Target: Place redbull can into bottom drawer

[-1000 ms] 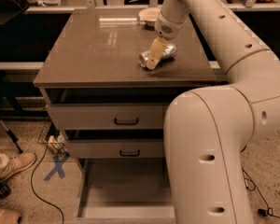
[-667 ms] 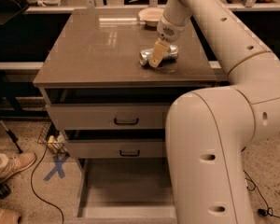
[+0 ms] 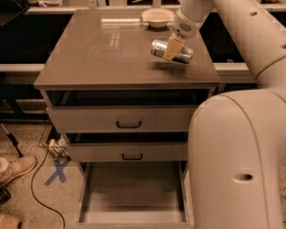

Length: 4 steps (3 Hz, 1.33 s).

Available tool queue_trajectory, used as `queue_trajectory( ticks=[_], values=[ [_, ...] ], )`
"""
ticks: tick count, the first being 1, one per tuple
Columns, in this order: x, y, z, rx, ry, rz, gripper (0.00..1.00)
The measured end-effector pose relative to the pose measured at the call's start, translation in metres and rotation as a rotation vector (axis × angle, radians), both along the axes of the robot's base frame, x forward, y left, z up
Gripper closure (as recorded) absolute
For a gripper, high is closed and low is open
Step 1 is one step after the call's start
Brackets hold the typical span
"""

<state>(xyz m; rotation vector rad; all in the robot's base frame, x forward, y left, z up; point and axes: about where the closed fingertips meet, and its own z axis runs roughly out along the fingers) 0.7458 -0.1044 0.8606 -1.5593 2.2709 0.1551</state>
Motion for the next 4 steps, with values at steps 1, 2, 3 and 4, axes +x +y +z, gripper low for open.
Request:
queue_trajectory(
  ticks=[1,2,3,4],
  values=[
    [-0.035,-0.016,0.030,0.031,-0.031,-0.025,1.00],
    [-0.085,-0.019,0.046,0.121,-0.013,-0.080,1.00],
    [-0.106,-0.018,0.017,0.104,0.056,-0.078,1.00],
    [-0.107,-0.023,0.016,0.094,0.065,-0.098,1.00]
  ],
)
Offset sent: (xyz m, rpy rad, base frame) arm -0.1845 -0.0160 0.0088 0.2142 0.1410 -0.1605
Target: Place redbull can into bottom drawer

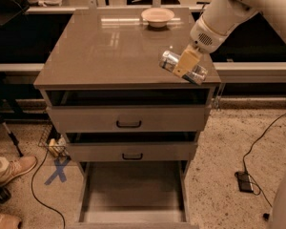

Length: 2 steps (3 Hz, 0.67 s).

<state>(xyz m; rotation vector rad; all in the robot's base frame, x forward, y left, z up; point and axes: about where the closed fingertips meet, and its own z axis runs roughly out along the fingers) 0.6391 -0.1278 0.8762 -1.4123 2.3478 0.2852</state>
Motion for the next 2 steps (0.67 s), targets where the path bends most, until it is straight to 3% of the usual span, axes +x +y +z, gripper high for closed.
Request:
queue_trajectory(
  ticks=[1,2],
  values=[
    [-0.029,-0.011,-0.015,0.043,0.065,-0.080,1.00],
    [-0.078,-0.007,-0.055,0.098,0.185,-0.171,1.00]
  ],
)
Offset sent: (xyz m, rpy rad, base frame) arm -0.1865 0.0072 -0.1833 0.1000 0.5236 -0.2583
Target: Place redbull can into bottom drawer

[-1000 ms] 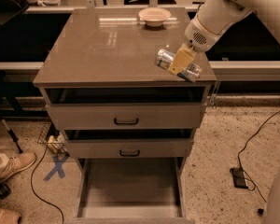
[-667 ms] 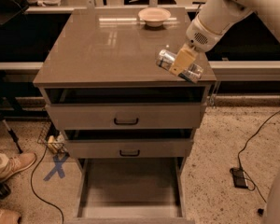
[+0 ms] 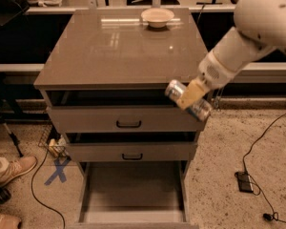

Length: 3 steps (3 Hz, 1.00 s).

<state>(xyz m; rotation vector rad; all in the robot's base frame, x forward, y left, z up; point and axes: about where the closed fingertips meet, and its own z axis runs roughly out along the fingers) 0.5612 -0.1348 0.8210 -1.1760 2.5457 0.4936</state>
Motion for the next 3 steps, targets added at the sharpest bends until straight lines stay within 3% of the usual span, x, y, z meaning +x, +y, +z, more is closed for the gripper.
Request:
queue_trajectory(
  ticks=[1,2,3],
  values=[
    [-0.044,0.027,-0.050,0.084,0.111,-0.066,1.00],
    [-0.084,0.078,-0.128,0.132,0.251,-0.074,1.00],
    [-0.111,0.083,-0.158,0.110,0.309,-0.059,1.00]
  ],
)
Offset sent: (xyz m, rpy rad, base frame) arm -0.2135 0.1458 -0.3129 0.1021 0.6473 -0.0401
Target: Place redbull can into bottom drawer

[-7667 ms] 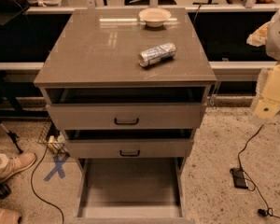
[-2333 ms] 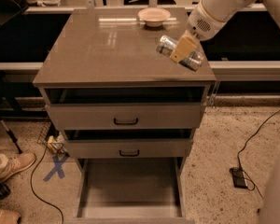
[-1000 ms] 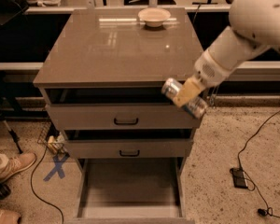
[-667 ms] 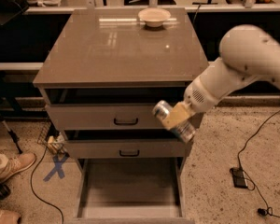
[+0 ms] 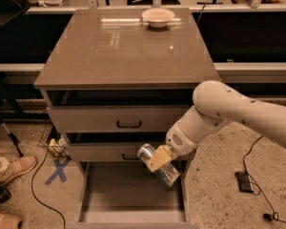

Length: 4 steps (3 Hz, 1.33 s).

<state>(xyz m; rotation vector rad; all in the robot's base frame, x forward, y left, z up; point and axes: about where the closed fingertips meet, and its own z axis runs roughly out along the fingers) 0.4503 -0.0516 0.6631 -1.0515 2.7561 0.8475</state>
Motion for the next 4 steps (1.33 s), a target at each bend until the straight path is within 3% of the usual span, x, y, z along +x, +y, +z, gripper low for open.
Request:
queue_trajectory(
  ticks=[1,2,3,4],
  values=[
    [0.000,0.000,0.000,-0.001,0.001,0.000,1.00],
    [0.003,0.003,-0.046,-0.011,0.075,-0.024,1.00],
    [0.001,0.007,-0.128,-0.022,0.155,-0.098,1.00],
    [0.006,0.012,-0.206,-0.030,0.175,-0.202,1.00]
  ],
)
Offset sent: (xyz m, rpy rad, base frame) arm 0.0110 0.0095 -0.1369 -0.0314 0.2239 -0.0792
